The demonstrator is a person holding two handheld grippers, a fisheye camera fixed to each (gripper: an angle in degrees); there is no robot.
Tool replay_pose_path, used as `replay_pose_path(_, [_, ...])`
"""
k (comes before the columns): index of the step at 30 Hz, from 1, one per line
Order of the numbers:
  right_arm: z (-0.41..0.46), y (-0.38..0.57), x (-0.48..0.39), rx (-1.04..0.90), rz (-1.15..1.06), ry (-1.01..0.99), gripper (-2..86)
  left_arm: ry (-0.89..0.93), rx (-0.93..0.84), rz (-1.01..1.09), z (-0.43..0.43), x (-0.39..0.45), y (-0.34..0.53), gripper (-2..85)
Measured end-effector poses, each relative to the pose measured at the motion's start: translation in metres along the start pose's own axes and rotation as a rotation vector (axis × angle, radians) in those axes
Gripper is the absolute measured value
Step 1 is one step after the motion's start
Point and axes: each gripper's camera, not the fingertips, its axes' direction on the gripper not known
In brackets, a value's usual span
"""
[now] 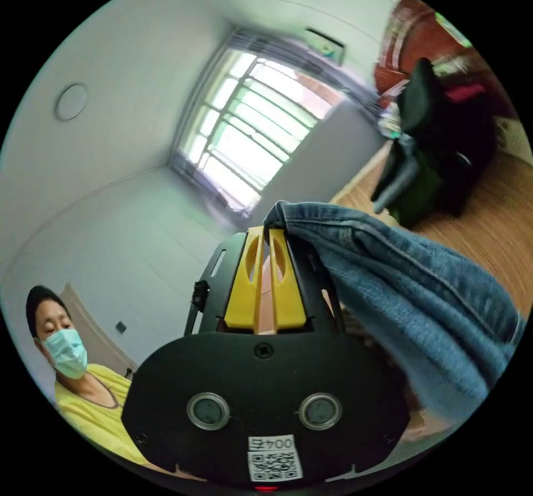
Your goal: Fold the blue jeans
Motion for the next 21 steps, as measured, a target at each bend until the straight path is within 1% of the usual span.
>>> replay_pose_path(1, [0.019, -0.002, -0.038, -0.008, -0.061, -0.077, 0.3, 0.007, 0.015, 0.002, -0.009, -0.002, 0.004, 2.9])
replay_pose_path(2, [0.030, -0.002, -0.058, -0.017, -0.093, -0.113, 0.3, 0.009, 0.022, 0.002, -0.014, -0.003, 0.006, 2.9])
replay_pose_path(4, [0.082, 0.007, -0.135, -0.078, -0.201, -0.250, 0.7, 0.019, 0.058, -0.002, -0.033, -0.007, 0.014, 2.8])
replay_pose_path(5, [0.097, 0.012, -0.153, -0.100, -0.219, -0.281, 0.9, 0.025, 0.069, -0.003, -0.037, -0.008, 0.015, 2.8])
replay_pose_path(7, [0.167, 0.037, -0.212, -0.233, -0.278, -0.368, 2.0, 0.039, 0.110, 0.002, -0.055, -0.009, 0.022, 2.7])
replay_pose_path(8, [0.187, 0.046, -0.223, -0.277, -0.280, -0.381, 2.5, 0.038, 0.120, 0.006, -0.059, -0.008, 0.023, 2.6])
replay_pose_path(9, [0.229, 0.068, -0.241, -0.367, -0.273, -0.385, 3.4, 0.031, 0.138, 0.015, -0.067, -0.007, 0.026, 2.6])
replay_pose_path(10, [0.271, 0.095, -0.255, -0.482, -0.289, -0.348, 4.3, 0.022, 0.152, 0.018, -0.075, -0.007, 0.029, 2.6])
replay_pose_path(11, [0.290, 0.110, -0.260, -0.543, -0.315, -0.311, 4.8, 0.019, 0.160, 0.017, -0.079, -0.008, 0.031, 2.6])
replay_pose_path(12, [0.319, 0.142, -0.266, -0.622, -0.385, -0.189, 7.0, 0.020, 0.176, 0.013, -0.088, -0.011, 0.034, 2.5])
replay_pose_path(13, [0.335, 0.173, -0.259, -0.630, -0.430, -0.024, 9.2, 0.022, 0.191, 0.005, -0.096, -0.014, 0.038, 2.5])
replay_pose_path(14, [0.340, 0.188, -0.251, -0.621, -0.435, 0.058, 10.2, 0.021, 0.200, 0.001, -0.100, -0.016, 0.041, 2.5])
replay_pose_path(16, [0.353, 0.252, -0.190, -0.597, -0.396, 0.420, 13.1, 0.000, 0.212, -0.015, -0.113, -0.025, 0.050, 2.3])
replay_pose_path(17, [0.356, 0.270, -0.171, -0.608, -0.387, 0.512, 13.2, -0.005, 0.210, -0.022, -0.115, -0.027, 0.052, 2.3])
replay_pose_path(18, [0.361, 0.306, -0.133, -0.627, -0.358, 0.679, 13.3, -0.008, 0.205, -0.034, -0.118, -0.031, 0.057, 2.2])
replay_pose_path(19, [0.365, 0.339, -0.098, -0.656, -0.321, 0.775, 13.2, -0.010, 0.197, -0.046, -0.119, -0.035, 0.060, 2.2])
replay_pose_path(21, [0.373, 0.383, -0.057, -0.689, -0.282, 0.871, 13.2, -0.019, 0.181, -0.064, -0.118, -0.039, 0.063, 2.1])
